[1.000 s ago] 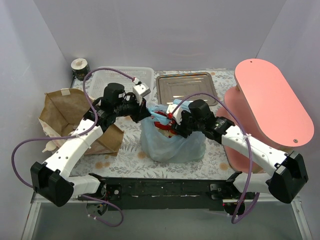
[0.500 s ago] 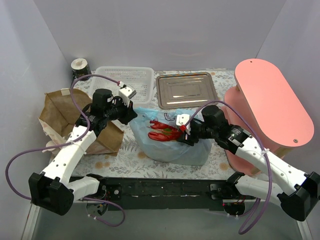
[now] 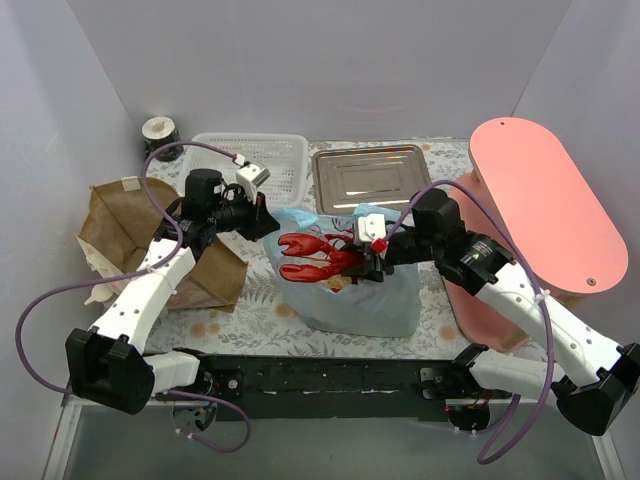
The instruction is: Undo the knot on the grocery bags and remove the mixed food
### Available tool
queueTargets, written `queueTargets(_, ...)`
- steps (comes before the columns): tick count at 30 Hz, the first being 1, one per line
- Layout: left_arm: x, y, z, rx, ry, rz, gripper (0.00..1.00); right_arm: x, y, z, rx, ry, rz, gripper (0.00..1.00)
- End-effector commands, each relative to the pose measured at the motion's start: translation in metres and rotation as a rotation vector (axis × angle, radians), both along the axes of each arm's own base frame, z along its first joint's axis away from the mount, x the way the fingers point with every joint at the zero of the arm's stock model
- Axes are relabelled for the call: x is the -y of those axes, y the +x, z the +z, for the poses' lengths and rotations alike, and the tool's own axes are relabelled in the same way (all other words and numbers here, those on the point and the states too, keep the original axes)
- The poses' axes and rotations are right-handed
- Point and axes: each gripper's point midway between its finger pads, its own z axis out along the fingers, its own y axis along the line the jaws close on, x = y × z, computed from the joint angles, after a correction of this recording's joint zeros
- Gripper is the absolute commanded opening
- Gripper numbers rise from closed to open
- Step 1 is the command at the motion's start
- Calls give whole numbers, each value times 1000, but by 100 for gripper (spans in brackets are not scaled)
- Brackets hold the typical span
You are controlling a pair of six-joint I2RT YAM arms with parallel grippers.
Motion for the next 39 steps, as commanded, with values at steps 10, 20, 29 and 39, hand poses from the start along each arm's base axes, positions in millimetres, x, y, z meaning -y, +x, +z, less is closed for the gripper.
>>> queueTargets(10, 7, -16, 23, -47, -115, -84, 0, -29, 55, 181, 36, 553, -225, 1)
queueTargets(20, -5, -28, 14, -63, -63, -40, 0, -52, 94, 275, 226, 721, -155, 1)
queueTargets(29, -7, -32, 22, -9, -51, -56, 0, -36, 249, 215, 591, 364, -413, 1)
queueTargets(39, -36, -70, -9, 204, 225, -274, 0, 3, 338, 69, 522, -37, -442, 1)
